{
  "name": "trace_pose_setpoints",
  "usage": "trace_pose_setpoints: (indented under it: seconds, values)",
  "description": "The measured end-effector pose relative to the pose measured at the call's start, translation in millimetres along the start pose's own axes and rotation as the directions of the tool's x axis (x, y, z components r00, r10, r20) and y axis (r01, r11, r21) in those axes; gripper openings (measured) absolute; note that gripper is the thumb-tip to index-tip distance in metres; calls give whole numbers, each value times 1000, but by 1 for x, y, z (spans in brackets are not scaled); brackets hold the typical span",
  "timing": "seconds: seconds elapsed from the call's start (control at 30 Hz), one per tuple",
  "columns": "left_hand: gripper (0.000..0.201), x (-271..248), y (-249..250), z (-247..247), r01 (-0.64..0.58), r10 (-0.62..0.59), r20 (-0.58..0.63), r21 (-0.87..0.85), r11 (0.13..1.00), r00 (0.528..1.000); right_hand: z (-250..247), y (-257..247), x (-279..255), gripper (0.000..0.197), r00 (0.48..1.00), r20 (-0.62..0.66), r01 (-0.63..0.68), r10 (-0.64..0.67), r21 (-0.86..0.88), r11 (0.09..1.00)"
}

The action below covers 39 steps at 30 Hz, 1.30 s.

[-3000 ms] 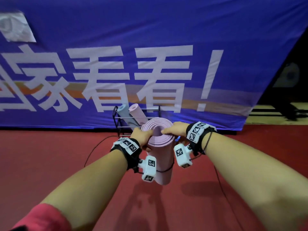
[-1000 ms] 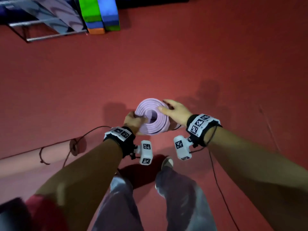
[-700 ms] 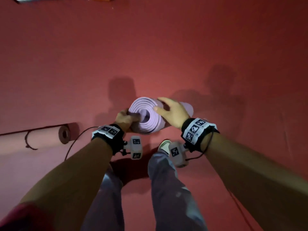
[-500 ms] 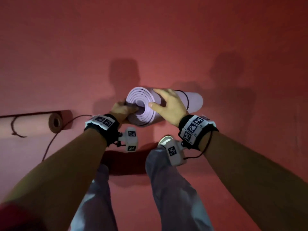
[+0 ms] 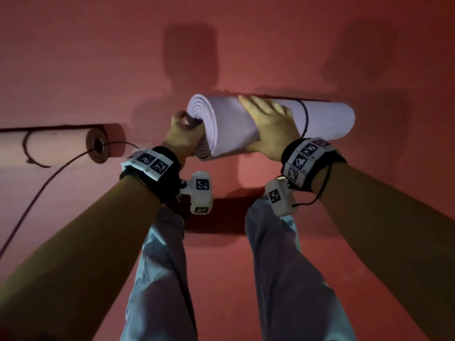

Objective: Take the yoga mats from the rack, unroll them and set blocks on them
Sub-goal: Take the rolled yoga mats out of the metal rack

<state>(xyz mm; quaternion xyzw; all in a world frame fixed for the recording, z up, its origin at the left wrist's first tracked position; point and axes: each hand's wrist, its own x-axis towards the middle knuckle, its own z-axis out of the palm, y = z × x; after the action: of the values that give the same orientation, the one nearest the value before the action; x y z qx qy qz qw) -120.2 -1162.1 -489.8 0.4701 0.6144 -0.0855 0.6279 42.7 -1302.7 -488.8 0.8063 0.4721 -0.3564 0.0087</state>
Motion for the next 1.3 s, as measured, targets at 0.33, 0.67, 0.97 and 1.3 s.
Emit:
trace_pose_setpoints:
  seconds: [0.33, 0.67, 0.97, 1.3]
  values:
    - [60, 11, -53, -30, -16, 18, 71, -32, 999, 997, 57, -51, 36, 98, 997, 37, -63, 69, -143, 988]
    - [30, 72, -106, -91, 32, -31, -25, 27, 999, 999, 110, -106, 84, 79, 992, 127, -4, 24, -149, 989]
    - [58, 140, -167, -190, 111, -105, -129, 40, 993, 986, 191, -195, 147, 74, 997, 44, 68, -61, -158, 985]
    - [39, 215, -202, -241, 101, -83, -176, 92, 991, 981, 241, -236, 202, 70, 996, 32, 84, -80, -171, 982]
